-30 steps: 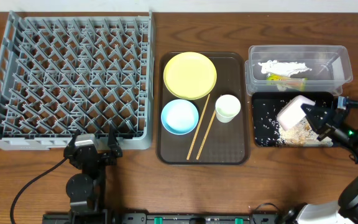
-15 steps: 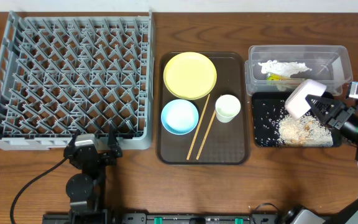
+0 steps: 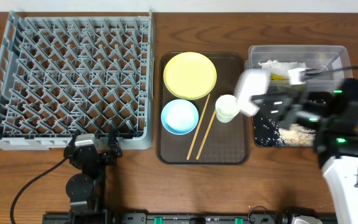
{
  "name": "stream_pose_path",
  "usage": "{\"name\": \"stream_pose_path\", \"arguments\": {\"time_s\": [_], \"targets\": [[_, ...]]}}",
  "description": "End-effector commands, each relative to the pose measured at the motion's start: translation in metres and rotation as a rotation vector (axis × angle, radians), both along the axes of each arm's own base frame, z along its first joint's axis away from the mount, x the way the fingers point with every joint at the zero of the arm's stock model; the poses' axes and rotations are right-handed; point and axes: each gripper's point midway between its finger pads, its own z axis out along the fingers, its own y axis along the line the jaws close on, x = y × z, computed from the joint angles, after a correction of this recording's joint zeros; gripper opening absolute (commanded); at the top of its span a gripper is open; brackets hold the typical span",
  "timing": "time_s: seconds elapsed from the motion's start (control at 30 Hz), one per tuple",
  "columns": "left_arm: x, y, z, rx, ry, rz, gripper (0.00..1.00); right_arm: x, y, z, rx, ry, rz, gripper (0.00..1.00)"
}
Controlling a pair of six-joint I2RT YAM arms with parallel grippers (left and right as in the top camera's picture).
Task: Sort waste into correct bins and load items into the dishwasher
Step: 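Return the empty white bowl to the brown tray and release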
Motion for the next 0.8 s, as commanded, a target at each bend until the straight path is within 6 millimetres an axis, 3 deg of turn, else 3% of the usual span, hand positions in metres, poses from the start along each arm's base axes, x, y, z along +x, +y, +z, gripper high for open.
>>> {"name": "stream_pose_path", "arguments": {"time_s": [0.0,0.1,0.17,0.27,0.4,0.63,0.77], "targets": [[0.000,0.001,-0.017,0.003,0.042,0.004,0.89,0.000,0.047,-0.010,-0.087,0.035,-0.024,0.01],[0.000,0.001,-0.017,0.003,0.042,0.004,0.89,-0.009,0.075,-0.027,-0.207,0.047,-0.018,0.01],[0.000,0.001,-0.017,0.003,0.042,0.004,0.89,-0.017,0.085,-0.045,-0.403,0.056,-0.025,0.01],[0.000,0.001,-0.017,0.003,0.042,0.004,0.89,-0.027,0.081,-0.064,-0.697,0.057,-0.046,0.01],[0.000,0.001,-0.017,0.003,0.042,0.004,0.89,-0.036,0.073,-0.088,-0.958,0.076,-0.058,0.02],[0.000,0.001,-0.017,0.003,0.042,0.004,0.89,-0.045,0.072,-0.162,-1.168,0.261,0.018,0.01],[0.000,0.001,-0.017,0.003,0.042,0.004,0.89,-0.049,0.073,-0.194,-1.242,0.331,0.067,0.01]]}}
